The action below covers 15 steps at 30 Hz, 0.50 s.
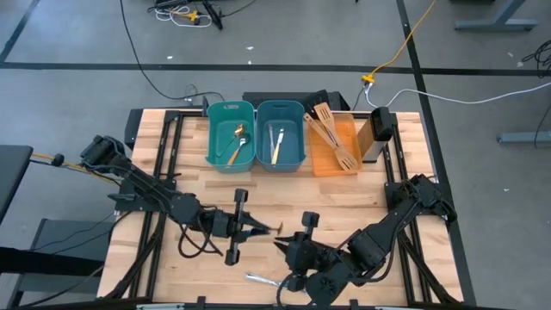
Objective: Pick & Place Kitchen Items
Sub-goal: Put the blue spoon into the green bin
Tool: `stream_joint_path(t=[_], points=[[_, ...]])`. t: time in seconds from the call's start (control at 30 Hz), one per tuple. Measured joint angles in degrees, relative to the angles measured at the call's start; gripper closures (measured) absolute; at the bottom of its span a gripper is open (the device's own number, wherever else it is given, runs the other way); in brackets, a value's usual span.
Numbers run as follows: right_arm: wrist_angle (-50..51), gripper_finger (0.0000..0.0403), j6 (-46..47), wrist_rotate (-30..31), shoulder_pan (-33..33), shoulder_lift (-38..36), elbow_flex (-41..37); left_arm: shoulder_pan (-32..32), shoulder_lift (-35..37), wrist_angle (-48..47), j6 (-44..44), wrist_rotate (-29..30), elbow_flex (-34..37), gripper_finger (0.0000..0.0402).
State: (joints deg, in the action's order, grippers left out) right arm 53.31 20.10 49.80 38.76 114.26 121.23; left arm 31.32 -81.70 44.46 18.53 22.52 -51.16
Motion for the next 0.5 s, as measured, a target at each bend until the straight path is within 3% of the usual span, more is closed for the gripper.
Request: stream_joint_path(t=[0.27,0.5], points=[[9.5,0.0351,8.2,4.6,0.4,0.0,0.0,0.0,0.0,-6.5,-1.9,10.9,0.0,0.0380],[19.6,0.0351,17.2,4.5,0.6,0.0,0.0,0.0,1.4,-15.4,-1.5,32.2,0.0,0.0380]])
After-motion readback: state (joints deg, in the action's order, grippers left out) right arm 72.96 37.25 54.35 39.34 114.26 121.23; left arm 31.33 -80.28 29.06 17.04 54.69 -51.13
